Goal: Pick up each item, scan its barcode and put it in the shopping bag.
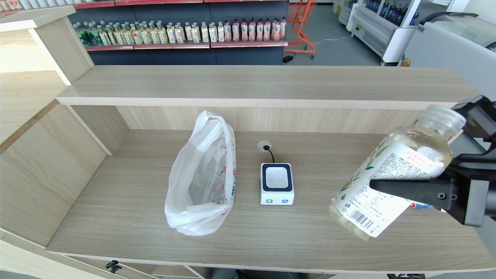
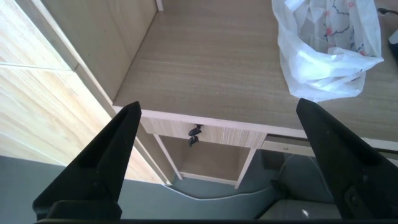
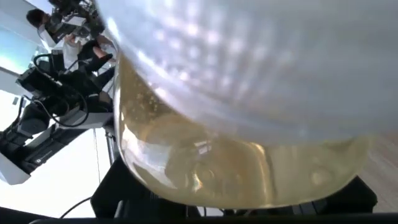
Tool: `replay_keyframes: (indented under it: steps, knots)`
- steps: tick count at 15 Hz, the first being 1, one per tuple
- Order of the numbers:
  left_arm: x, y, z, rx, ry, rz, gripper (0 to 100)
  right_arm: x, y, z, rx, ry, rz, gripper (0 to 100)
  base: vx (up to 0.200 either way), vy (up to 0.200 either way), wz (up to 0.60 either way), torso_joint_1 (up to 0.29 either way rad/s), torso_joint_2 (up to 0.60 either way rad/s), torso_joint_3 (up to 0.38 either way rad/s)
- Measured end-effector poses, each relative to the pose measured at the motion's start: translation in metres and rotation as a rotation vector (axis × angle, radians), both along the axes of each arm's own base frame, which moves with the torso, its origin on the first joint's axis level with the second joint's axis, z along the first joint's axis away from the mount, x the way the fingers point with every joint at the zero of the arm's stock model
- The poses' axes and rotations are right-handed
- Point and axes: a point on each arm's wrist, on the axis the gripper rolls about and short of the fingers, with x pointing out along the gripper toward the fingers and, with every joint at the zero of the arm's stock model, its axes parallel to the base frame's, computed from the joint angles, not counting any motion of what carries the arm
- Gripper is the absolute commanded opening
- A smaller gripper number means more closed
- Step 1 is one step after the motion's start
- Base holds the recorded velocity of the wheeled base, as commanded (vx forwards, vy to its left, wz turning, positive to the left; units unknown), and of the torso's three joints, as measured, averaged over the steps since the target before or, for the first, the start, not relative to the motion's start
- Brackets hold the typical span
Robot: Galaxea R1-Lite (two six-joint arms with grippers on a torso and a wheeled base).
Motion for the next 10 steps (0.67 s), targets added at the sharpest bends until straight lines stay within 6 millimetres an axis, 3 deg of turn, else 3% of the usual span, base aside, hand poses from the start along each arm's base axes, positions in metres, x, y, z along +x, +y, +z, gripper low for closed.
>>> replay_keyframes:
  steps: [10]
  knots:
    - [0.0, 0.0, 0.0, 0.0, 0.0, 0.0, 100, 0.004, 0.021, -0.009, -0.004, 0.049, 0.145, 0, 0.0, 0.0, 0.0, 0.0, 0.0, 0.0]
